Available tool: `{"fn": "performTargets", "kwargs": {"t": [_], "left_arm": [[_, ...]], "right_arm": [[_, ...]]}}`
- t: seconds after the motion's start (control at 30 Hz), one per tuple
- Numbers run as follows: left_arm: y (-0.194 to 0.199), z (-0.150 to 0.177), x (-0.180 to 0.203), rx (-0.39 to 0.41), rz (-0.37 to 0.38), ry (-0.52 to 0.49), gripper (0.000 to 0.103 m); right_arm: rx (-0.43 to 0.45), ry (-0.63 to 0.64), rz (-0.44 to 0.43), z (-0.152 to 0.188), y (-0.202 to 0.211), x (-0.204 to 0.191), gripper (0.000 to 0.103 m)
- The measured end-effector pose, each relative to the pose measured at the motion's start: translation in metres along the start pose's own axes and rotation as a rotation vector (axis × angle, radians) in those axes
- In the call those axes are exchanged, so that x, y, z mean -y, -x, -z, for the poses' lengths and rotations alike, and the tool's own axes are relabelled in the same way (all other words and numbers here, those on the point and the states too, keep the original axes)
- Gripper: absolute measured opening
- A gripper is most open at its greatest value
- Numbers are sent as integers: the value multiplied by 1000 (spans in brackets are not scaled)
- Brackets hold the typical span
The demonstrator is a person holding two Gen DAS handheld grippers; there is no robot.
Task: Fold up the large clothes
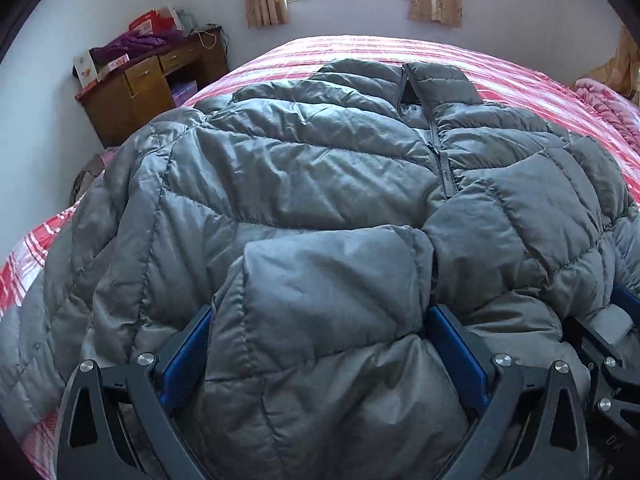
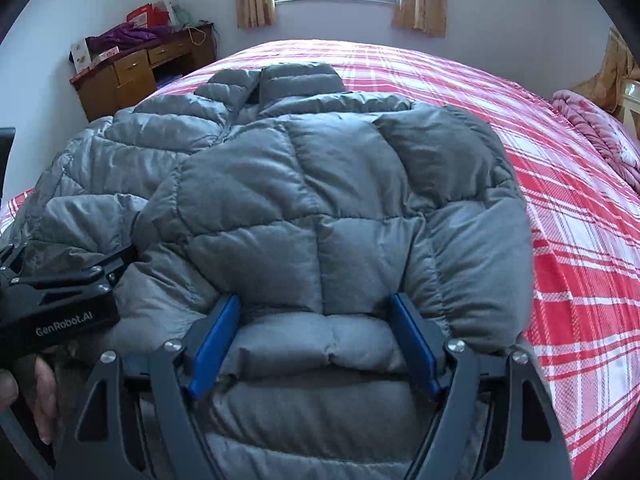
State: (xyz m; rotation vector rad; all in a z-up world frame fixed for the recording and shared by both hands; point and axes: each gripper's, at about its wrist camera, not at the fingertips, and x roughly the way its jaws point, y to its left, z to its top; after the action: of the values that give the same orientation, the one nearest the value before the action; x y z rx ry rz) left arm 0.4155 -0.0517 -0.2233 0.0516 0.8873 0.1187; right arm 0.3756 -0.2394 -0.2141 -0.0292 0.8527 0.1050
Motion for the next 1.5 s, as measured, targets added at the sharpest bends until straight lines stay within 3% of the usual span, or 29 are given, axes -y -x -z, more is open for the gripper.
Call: {"fn": "performTargets", "kwargs": {"t": [0.63,0.77,0.87,0.97,1.2,1.33,1.43,1.5], "left_arm": [[1,-1,0,-7,-7,-15,102],[44,-5,-21,53,-4,-43,102],[80,-1,-60,103,-11,-53,102],[97,12,-116,106,-79,-29,102],[112,66,-293,41,-351,191,102],[106,93,-353,-28,-358,328,102],[95,104,-369,-75,-292,386,102],[87,108,-368,-90,-195,418,102]], "right_arm": [[-17,26,32,1,-6,-6,81],[-17,22,0,-1,5,-1,82],[41,0,8,9,37,2,92],[36,42,-6,28,56,-1,94],[78,55,-37,67,99,0,94],[95,22,-56,82,109,-1,94],[85,39,-37,89,105,-8,94],[88,43,-31,89,104,-11,94]]}}
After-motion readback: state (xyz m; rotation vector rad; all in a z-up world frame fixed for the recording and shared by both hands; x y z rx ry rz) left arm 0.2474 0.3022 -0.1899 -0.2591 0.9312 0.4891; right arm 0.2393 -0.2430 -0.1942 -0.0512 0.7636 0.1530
